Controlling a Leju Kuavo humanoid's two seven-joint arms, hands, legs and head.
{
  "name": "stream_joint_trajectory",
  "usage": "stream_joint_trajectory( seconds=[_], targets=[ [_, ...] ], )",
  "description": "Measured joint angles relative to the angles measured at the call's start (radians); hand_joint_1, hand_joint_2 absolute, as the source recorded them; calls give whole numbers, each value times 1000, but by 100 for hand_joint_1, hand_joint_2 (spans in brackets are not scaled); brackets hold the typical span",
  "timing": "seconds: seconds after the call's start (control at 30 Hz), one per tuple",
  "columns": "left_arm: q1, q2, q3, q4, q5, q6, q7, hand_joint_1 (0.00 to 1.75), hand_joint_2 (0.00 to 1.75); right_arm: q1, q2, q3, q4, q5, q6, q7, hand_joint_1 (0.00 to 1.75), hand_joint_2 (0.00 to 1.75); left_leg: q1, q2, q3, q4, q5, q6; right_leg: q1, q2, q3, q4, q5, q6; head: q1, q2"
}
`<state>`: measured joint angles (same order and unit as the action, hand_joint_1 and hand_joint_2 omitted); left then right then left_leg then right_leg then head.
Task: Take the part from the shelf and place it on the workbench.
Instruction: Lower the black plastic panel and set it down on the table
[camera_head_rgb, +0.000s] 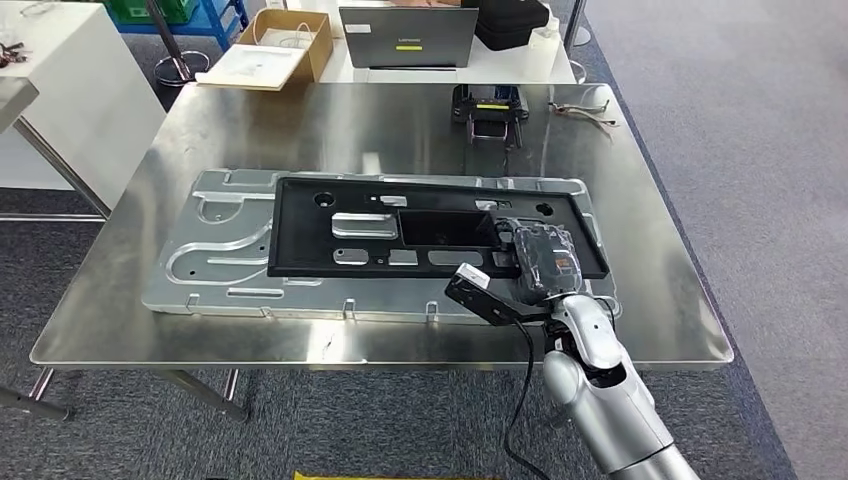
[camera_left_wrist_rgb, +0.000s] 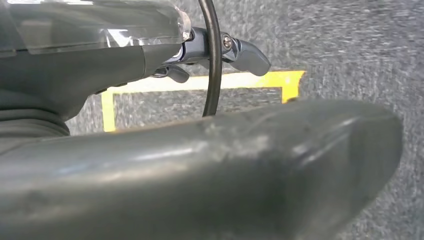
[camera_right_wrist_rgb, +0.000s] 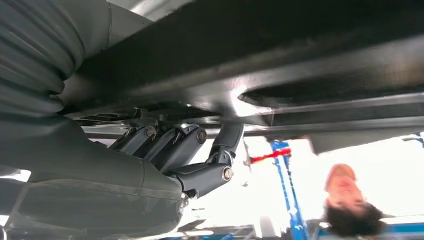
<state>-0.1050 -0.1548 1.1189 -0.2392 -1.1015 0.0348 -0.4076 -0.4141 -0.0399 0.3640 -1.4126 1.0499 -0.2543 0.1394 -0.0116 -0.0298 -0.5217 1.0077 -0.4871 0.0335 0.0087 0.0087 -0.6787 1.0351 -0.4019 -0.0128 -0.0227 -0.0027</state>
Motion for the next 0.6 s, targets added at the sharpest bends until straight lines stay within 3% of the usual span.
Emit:
stream_joint_trajectory(
  seconds=[0.03, 0.13, 0.17, 0.23, 0.3, 0.33, 0.37, 0.43, 0.47, 0.5, 0.6],
  targets=[
    [-2, -1, 0, 1, 0, 0, 0, 0, 0, -2, -4, -9, 10, 8, -3, 6, 175, 175, -2, -2, 4, 6, -6, -4, 3, 3, 1, -14, 17, -6, 0, 0],
    [-6, 2, 0, 1, -1, 1, 2, 0, 0, -12, -16, -43, 45, 34, -11, 12, 175, 175, -3, 1, 9, 30, -28, -18, -2, 2, 22, -25, 15, -17, -1, 0],
    [-7, 3, 0, 1, -1, 1, 2, 0, 0, -17, -21, -56, 60, 41, -14, 13, 175, 175, -1, 5, -2, 57, -47, -24, -5, 1, 29, -28, 14, -21, -1, 0],
    [-9, 3, 0, 1, -1, 2, 4, 0, 0, -24, -31, -82, 95, 51, -19, 14, 175, 175, 7, 14, -58, 166, -102, -36, -9, -1, 37, -31, 9, -26, -1, 0],
    [-9, 4, 0, 1, -2, 2, 7, 0, 0, -24, -37, -106, 135, 58, -23, 10, 87, 175, 17, 18, -123, 266, -133, -47, -11, -1, 41, -30, 2, -26, -1, 0],
    [-9, 5, 0, 1, -2, 2, 8, 0, 0, -22, -40, -117, 154, 61, -25, 7, 44, 175, 21, 20, -138, 274, -122, -52, -13, -1, 43, -29, -2, -23, -1, 0],
    [-9, 6, 0, 1, -2, 2, 9, 0, 0, -21, -41, -127, 170, 63, -27, 5, 0, 175, 24, 21, -135, 244, -91, -55, -15, 0, 47, -27, -6, -20, -1, 0],
    [-9, 9, 0, 1, -1, 1, 16, 0, 0, -20, -43, -144, 200, 65, -34, -3, 0, 175, 30, 23, -98, 123, -7, -60, -19, 0, 54, -21, -15, -11, -1, 0],
    [-10, 11, 0, 1, 0, 0, 21, 0, 0, -22, -43, -151, 216, 65, -37, -9, 0, 175, 29, 24, -82, 67, 15, -58, -20, 1, 54, -17, -18, -5, -1, 0],
    [-10, 13, 0, 1, 2, -1, 27, 0, 0, -23, -44, -158, 231, 64, -39, -14, 0, 175, 27, 24, -74, 35, 28, -53, -20, 1, 52, -15, -20, 1, -1, 0],
    [-8, 21, 1, 2, 11, -7, 30, 0, 0, -27, -44, -177, 270, 63, -46, -25, 0, 175, 24, 23, -71, 17, 36, -29, -19, 2, 49, -14, -24, 21, 0, 0]
  ],
)
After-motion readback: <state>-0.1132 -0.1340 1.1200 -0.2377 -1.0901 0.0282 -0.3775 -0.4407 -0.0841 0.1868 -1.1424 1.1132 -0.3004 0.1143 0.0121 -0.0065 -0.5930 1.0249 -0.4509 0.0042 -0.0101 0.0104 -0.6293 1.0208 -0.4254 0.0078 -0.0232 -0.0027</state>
